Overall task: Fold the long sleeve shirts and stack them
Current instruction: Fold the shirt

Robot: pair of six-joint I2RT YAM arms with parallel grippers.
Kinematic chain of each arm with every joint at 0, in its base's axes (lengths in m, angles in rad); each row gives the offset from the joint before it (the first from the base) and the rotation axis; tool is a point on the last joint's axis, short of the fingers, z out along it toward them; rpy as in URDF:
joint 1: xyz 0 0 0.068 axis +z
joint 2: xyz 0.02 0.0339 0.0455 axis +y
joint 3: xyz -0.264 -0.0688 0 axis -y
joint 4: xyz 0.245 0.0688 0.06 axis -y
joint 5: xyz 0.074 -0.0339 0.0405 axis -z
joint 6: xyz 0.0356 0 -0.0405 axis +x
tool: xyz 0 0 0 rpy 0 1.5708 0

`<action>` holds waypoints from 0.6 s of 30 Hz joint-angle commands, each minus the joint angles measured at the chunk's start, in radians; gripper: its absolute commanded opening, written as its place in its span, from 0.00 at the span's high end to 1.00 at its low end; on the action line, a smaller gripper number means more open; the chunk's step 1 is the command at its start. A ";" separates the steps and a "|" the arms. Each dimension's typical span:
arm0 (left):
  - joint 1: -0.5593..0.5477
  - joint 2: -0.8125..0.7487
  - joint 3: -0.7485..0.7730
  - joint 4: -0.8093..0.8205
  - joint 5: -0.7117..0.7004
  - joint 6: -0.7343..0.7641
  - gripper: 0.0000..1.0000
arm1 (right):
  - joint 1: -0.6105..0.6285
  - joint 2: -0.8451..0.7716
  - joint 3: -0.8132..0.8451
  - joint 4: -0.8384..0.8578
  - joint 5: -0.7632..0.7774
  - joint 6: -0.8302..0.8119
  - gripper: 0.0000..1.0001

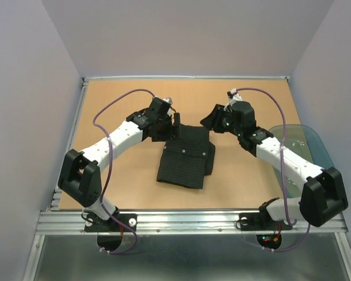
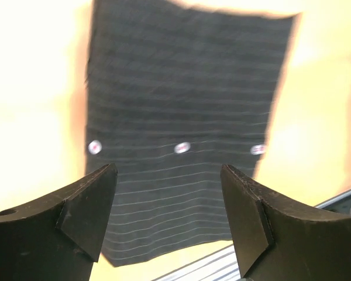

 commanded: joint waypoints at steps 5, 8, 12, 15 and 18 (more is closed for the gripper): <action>0.035 0.017 -0.129 0.195 0.080 -0.013 0.20 | 0.010 0.215 -0.007 0.438 -0.178 0.196 0.56; 0.047 0.071 -0.169 0.240 0.088 -0.033 0.20 | -0.011 0.321 -0.075 0.567 -0.187 0.251 0.56; 0.060 0.108 -0.243 0.310 0.076 -0.071 0.21 | -0.072 0.418 -0.222 0.725 -0.184 0.281 0.56; 0.072 0.125 -0.300 0.358 0.088 -0.099 0.21 | -0.129 0.484 -0.257 0.764 -0.210 0.255 0.56; 0.086 0.116 -0.344 0.395 0.111 -0.123 0.22 | -0.169 0.511 -0.259 0.777 -0.267 0.206 0.56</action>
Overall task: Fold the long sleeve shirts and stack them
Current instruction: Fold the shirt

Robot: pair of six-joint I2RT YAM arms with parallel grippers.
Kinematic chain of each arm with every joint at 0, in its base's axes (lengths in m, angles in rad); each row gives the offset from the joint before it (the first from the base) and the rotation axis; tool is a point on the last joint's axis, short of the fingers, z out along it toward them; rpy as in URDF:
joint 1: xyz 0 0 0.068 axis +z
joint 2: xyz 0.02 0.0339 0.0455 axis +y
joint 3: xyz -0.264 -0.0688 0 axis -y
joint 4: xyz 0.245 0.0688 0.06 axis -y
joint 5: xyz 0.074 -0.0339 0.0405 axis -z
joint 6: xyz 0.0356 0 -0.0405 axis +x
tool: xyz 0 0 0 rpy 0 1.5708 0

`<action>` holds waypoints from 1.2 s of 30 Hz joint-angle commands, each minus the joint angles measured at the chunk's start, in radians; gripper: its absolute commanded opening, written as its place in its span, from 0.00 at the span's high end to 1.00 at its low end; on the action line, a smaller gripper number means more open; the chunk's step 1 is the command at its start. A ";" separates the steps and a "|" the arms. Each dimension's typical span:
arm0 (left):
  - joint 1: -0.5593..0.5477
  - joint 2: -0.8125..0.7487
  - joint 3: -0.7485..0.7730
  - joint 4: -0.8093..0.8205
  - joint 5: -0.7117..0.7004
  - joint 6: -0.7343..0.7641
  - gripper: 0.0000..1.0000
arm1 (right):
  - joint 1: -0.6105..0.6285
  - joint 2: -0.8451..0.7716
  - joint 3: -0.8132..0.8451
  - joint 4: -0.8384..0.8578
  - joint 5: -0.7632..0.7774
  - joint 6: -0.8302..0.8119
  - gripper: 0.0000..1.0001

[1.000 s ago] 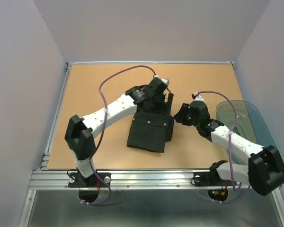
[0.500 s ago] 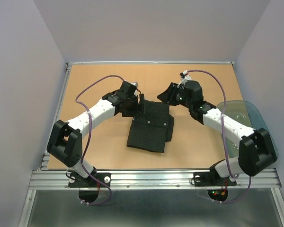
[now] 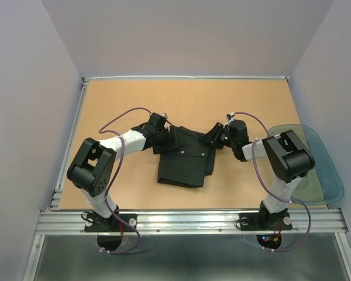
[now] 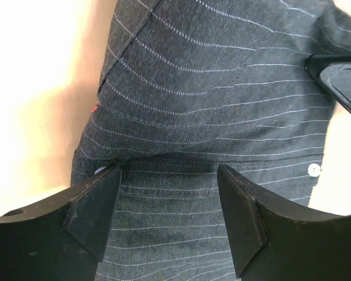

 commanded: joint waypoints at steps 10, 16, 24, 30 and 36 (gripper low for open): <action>0.018 -0.201 0.087 0.040 0.021 0.003 0.21 | -0.052 -0.170 0.140 0.016 -0.227 -0.120 0.56; 0.039 -0.069 0.159 0.153 0.095 -0.017 0.28 | -0.052 -0.082 0.195 0.038 -0.247 -0.084 0.56; 0.082 0.166 0.224 0.239 0.142 -0.022 0.39 | -0.058 0.086 0.165 0.134 -0.244 -0.059 0.57; 0.162 0.264 0.251 0.264 0.168 -0.015 0.43 | -0.144 0.162 0.134 0.177 -0.212 -0.068 0.59; 0.176 0.180 0.270 0.267 0.211 -0.008 0.41 | -0.158 0.030 0.168 0.105 -0.262 -0.091 0.60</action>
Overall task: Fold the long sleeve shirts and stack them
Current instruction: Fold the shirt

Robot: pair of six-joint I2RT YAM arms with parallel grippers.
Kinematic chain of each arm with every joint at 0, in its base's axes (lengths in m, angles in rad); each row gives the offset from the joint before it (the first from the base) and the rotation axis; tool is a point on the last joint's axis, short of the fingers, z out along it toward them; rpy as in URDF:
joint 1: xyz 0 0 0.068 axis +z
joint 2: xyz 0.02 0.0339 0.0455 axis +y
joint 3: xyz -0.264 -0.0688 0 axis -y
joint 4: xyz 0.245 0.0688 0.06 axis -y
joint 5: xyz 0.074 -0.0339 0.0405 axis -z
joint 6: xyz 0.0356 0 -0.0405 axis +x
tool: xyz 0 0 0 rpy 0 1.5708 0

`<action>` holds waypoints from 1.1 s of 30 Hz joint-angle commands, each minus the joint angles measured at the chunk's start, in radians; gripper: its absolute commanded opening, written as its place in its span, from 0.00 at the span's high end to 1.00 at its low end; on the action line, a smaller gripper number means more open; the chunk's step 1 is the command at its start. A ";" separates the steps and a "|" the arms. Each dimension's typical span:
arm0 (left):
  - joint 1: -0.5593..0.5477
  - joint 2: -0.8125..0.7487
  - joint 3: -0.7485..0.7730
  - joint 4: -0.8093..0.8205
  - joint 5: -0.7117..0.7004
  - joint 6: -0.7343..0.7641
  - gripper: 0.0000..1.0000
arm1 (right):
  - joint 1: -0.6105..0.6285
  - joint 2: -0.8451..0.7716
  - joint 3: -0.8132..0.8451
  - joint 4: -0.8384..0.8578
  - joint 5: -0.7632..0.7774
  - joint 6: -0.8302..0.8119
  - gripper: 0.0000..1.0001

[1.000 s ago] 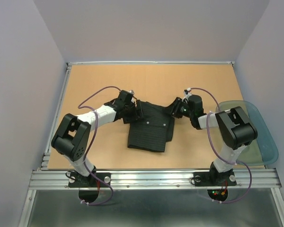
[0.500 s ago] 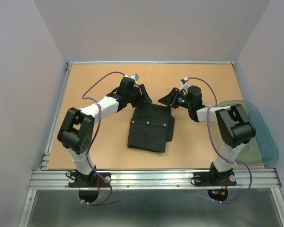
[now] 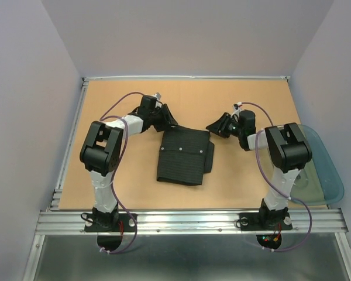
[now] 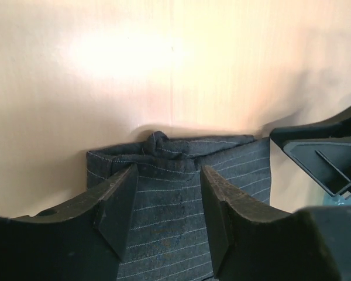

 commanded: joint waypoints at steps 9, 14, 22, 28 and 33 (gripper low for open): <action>-0.058 -0.480 -0.247 0.024 -0.011 -0.018 0.27 | 0.157 -0.407 -0.058 -0.094 -0.042 0.018 0.59; -0.101 -0.568 -0.462 0.067 -0.011 -0.084 0.28 | 0.292 -0.421 -0.150 -0.074 -0.011 0.047 0.59; -0.108 -0.430 -0.619 0.188 -0.016 -0.134 0.34 | 0.237 -0.216 -0.293 -0.002 0.073 -0.019 0.59; -0.069 -0.335 -0.535 0.157 -0.047 -0.075 0.35 | 0.122 -0.066 -0.176 -0.008 0.016 -0.115 0.60; -0.041 -0.281 -0.351 0.072 -0.057 -0.009 0.34 | 0.093 -0.036 0.060 -0.125 -0.025 -0.161 0.60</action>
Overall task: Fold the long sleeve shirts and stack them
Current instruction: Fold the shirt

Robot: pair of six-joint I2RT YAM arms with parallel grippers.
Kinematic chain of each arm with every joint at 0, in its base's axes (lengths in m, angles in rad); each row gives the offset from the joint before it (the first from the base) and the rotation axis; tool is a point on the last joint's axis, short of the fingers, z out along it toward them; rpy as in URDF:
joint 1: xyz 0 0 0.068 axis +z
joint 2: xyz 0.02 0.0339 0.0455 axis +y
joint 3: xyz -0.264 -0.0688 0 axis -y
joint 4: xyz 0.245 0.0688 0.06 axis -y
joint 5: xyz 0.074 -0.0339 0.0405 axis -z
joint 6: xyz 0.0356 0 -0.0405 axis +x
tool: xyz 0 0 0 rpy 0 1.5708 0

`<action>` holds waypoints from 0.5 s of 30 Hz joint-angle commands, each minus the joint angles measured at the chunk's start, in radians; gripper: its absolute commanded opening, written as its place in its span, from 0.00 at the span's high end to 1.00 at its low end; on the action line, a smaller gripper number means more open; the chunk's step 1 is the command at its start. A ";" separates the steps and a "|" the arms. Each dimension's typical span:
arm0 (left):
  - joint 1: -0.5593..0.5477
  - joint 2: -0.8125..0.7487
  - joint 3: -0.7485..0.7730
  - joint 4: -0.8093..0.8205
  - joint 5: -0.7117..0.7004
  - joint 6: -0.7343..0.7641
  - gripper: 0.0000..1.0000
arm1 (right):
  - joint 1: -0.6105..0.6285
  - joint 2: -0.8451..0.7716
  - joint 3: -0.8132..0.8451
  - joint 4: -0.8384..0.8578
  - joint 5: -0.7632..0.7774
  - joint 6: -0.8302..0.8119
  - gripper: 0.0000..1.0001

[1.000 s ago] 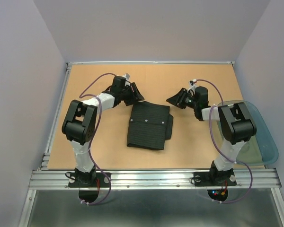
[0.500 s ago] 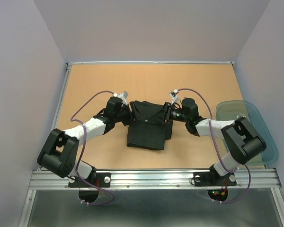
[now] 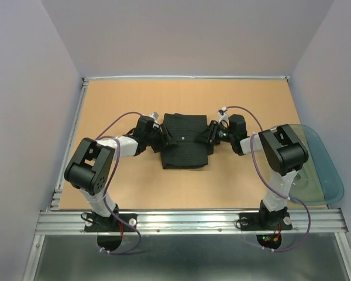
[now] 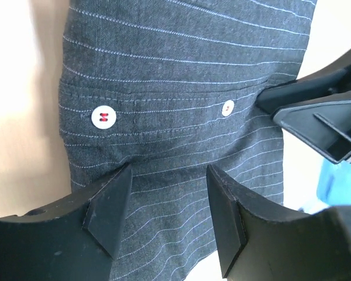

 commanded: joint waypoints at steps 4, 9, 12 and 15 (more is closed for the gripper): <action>0.004 -0.081 0.132 -0.126 -0.034 0.097 0.30 | -0.024 -0.064 0.177 -0.157 -0.008 -0.071 0.60; -0.078 -0.212 0.080 -0.131 -0.016 0.072 0.28 | -0.004 -0.230 0.086 -0.157 -0.034 -0.013 0.60; -0.141 -0.223 0.060 -0.111 -0.017 0.066 0.28 | 0.020 -0.285 0.015 -0.150 -0.036 0.009 0.60; -0.161 -0.168 0.042 -0.077 -0.001 0.052 0.29 | 0.022 -0.293 -0.065 -0.120 -0.033 0.036 0.60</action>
